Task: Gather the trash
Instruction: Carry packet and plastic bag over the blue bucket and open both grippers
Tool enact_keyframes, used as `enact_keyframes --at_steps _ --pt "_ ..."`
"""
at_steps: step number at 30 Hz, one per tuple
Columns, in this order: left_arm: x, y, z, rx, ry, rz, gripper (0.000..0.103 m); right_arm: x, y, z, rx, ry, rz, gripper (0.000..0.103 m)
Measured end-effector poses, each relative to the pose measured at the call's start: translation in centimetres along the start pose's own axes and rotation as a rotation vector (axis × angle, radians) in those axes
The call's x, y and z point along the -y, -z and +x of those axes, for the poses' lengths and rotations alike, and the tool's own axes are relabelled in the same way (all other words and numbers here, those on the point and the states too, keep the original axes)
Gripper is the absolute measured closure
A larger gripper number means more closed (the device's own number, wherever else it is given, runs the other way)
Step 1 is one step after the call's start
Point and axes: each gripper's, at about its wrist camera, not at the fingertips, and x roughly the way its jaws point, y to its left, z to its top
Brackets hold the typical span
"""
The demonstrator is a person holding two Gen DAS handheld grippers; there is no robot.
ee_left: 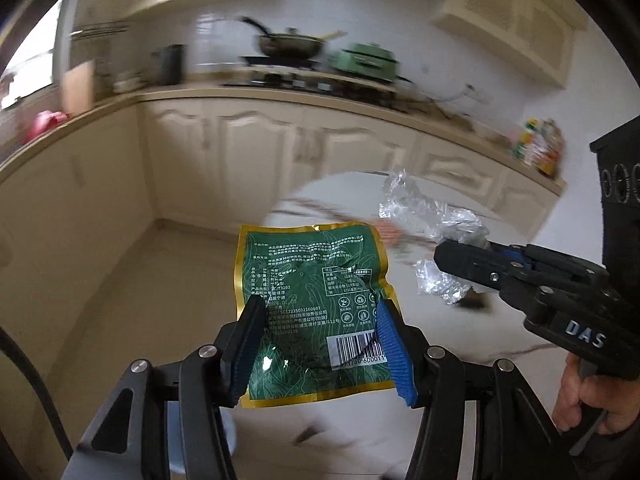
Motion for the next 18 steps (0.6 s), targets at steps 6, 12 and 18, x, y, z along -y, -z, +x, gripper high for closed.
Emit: enact_keyframes --at_steps 6,12,18 --pt "-10.6 5.4 -3.6 -0.035 -0.151 -0.13 0.051 -11.6 0.5 8.3 -0.077 -0.143 -0.097 0.086" --pt "-20.2 12.0 -0.3 -0.183 -0.209 -0.286 0.051 -18.3 3.9 18.1 -0.229 -0.159 -0.148 0.086" --pt "-26.5 17.3 6.6 -0.347 -0.18 -0.426 0.051 -19.6 8.6 28.4 -0.408 -0.121 -0.117 0.086"
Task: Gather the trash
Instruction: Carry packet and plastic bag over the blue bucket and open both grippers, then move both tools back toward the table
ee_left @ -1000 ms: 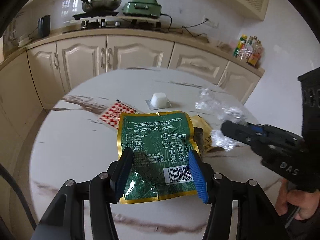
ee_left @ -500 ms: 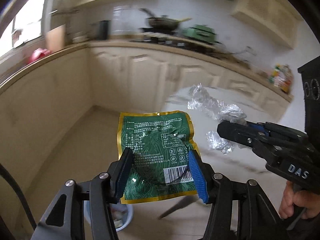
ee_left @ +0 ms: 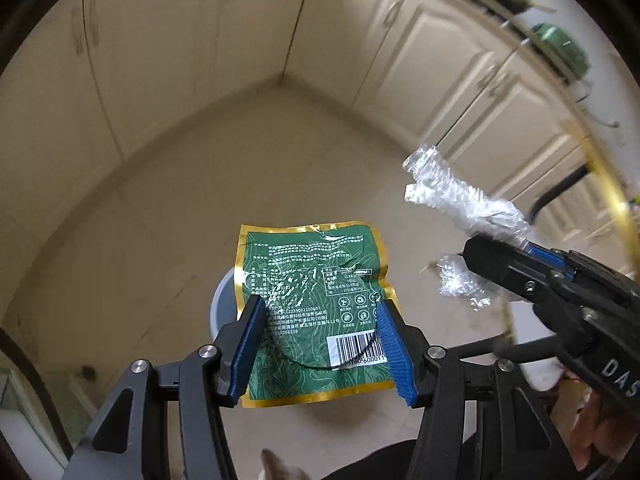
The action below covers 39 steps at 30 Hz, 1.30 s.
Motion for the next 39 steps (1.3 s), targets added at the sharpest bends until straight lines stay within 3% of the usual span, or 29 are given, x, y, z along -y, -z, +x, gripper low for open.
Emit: enact_keyframes --at_steps 4,10,13,17,20,22,26,28,31,33,38,39 --pt "-2.7 -1.2 4.8 -0.103 0.01 -0.059 0.049 1.1 0.8 6.5 -0.104 0.002 0.042 0.085" --pt "-6.2 -4.2 7.5 -0.15 -0.005 -0.127 0.05 2.4 1.8 11.5 -0.198 -0.046 0.098 0.082" --pt "-7.6 -5.7 6.7 -0.128 -0.015 -0.14 0.046 2.5 2.0 12.1 -0.203 -0.061 0.099 0.08" --pt "-7.1 -4.4 3.7 -0.087 -0.061 -0.142 0.045 2.0 1.8 12.1 -0.205 -0.088 0.098 0.075" --pt "-6.3 -3.4 0.8 -0.04 -0.069 -0.186 0.045 2.1 1.7 11.2 -0.197 -0.076 0.095 0.053" --pt "-5.6 -3.4 -1.3 0.008 -0.065 -0.2 0.045 1.5 1.4 9.9 -0.173 -0.051 0.081 0.032" --pt "-3.7 -2.5 -6.8 0.123 -0.101 -0.184 0.045 -0.2 0.6 5.2 -0.074 -0.031 0.039 0.028" --pt "-1.9 -2.3 -10.1 0.208 -0.132 -0.162 0.045 -1.2 -0.1 2.2 -0.009 -0.002 0.016 0.015" --pt "1.5 -1.4 -15.7 0.354 -0.186 -0.107 0.042 -2.4 -0.5 -4.4 0.119 0.064 -0.025 0.01" --pt "4.1 -0.5 -19.4 0.455 -0.238 -0.073 0.034 -3.2 -0.7 -7.6 0.183 0.094 -0.044 0.006" --pt "12.2 2.6 -26.9 0.696 -0.27 -0.002 0.017 -3.8 0.7 -19.1 0.405 0.174 -0.057 0.0" --pt "13.6 3.5 -27.8 0.731 -0.272 0.01 0.01 -4.1 0.9 -21.1 0.446 0.193 -0.057 0.0"
